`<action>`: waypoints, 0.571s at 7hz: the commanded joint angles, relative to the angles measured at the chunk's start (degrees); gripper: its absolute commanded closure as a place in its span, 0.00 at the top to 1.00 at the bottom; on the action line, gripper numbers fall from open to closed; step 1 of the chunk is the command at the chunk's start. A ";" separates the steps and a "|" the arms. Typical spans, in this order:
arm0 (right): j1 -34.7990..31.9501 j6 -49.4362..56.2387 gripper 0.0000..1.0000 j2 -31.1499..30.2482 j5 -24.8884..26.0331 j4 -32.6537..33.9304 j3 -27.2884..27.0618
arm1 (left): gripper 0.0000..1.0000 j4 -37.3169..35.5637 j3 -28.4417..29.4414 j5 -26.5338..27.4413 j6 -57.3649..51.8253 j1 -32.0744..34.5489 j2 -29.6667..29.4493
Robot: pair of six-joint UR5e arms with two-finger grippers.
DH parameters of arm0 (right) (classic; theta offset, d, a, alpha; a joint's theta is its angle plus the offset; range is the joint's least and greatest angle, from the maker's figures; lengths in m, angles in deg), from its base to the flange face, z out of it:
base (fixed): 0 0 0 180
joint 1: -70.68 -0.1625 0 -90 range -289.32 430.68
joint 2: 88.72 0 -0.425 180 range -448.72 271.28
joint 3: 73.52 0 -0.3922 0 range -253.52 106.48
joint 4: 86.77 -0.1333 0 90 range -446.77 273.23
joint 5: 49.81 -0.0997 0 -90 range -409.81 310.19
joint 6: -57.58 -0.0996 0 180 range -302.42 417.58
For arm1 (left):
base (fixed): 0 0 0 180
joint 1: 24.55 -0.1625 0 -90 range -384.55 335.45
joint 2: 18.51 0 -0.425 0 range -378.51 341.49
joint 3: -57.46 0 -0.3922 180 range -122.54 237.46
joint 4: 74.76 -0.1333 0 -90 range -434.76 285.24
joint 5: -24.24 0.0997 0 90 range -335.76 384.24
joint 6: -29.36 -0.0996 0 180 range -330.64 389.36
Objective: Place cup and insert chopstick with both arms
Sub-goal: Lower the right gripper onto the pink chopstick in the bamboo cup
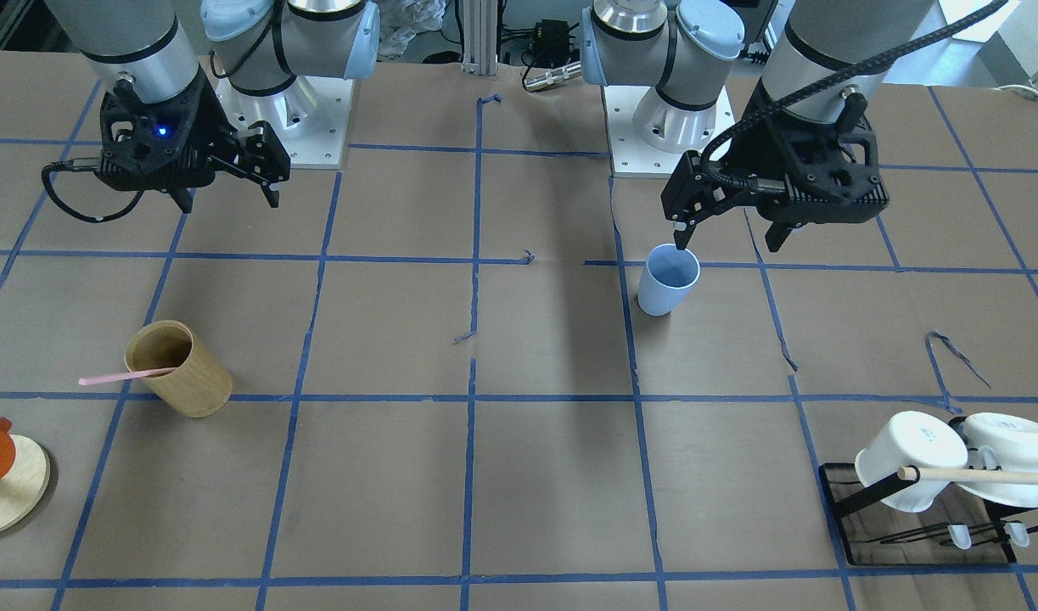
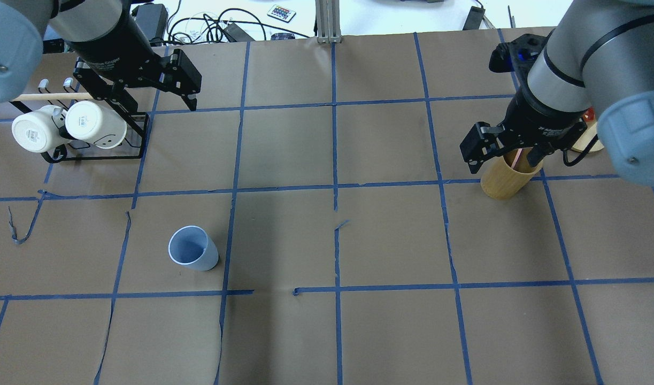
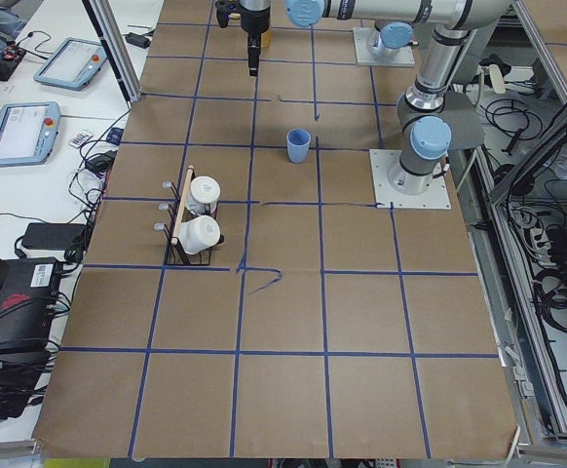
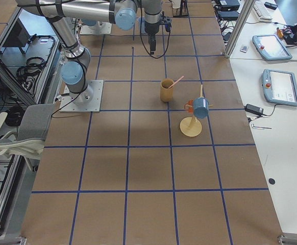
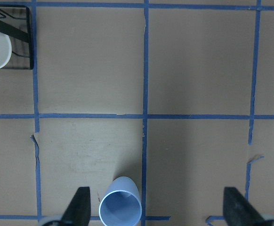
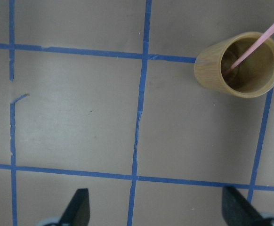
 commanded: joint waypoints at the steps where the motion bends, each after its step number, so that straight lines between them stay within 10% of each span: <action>1: -0.04 -0.05 1.00 -0.56 -2.36 -2.49 0.14 | 1.00 -0.03 -0.36 0.14 0.00 -0.15 0.21; 4: 0.05 -0.05 1.00 1.27 -1.51 -9.34 5.31 | 1.00 -0.38 -0.72 0.23 0.00 0.02 -0.31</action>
